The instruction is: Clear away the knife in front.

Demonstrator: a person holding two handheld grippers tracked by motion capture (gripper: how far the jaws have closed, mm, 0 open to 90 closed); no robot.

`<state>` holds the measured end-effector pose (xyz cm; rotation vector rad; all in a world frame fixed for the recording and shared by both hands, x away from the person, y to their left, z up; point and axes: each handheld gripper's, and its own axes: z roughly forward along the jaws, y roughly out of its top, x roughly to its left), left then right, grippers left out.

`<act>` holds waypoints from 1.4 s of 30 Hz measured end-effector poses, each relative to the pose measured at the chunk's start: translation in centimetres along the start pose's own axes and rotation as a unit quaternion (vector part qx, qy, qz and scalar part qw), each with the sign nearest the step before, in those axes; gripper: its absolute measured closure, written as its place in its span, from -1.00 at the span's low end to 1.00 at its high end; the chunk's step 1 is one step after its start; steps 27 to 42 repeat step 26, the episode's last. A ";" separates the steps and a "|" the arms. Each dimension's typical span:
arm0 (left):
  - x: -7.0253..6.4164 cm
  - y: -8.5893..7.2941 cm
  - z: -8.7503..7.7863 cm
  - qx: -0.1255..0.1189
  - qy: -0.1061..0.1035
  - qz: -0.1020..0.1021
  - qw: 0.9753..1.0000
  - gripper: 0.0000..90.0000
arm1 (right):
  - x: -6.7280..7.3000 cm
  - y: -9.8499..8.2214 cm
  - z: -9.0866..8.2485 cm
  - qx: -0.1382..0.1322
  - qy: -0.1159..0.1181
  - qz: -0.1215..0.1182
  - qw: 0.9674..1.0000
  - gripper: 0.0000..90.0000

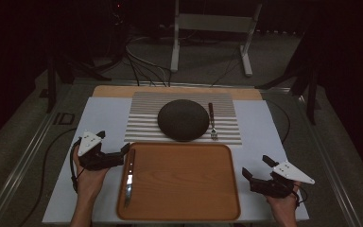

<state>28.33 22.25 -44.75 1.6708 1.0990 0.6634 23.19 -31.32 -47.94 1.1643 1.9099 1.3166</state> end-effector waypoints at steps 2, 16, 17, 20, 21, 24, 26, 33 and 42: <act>0.3 -0.2 -0.3 -0.004 0.004 -0.002 1.000 -1.00 | 0.0 0.0 0.0 -0.001 0.000 0.000 1.000 -0.84; 1.2 -1.2 -1.7 -0.029 0.022 -0.012 0.999 -1.00 | 0.1 0.1 -0.1 -0.005 0.002 -0.004 1.000 -0.84; 1.3 -1.2 -1.8 -0.032 0.022 -0.013 0.999 -1.00 | 0.1 0.1 -0.1 -0.005 0.003 -0.004 1.000 -0.84; 1.6 -1.2 -2.2 -0.035 0.028 -0.013 0.999 -1.00 | 0.1 0.1 -0.1 -0.005 0.003 -0.005 1.000 -0.84; 1.7 -1.2 -2.2 -0.038 0.029 -0.015 0.999 -1.00 | 0.1 0.1 -0.1 -0.005 0.003 -0.005 1.000 -0.84; 1.8 -1.1 -2.3 -0.041 0.031 -0.017 0.999 -1.00 | 0.1 0.1 -0.1 -0.004 0.003 -0.005 1.000 -0.84; 1.9 -1.1 -2.3 -0.041 0.033 -0.017 0.998 -1.00 | 0.1 0.1 -0.1 -0.003 0.002 -0.006 1.000 -0.84; 1.9 -1.1 -2.3 -0.041 0.033 -0.017 0.998 -1.00 | 0.1 0.1 -0.1 -0.003 0.002 -0.006 1.000 -0.84; 1.9 -1.1 -2.3 -0.041 0.033 -0.017 0.998 -1.00 | 0.1 0.1 -0.1 -0.003 0.002 -0.006 1.000 -0.84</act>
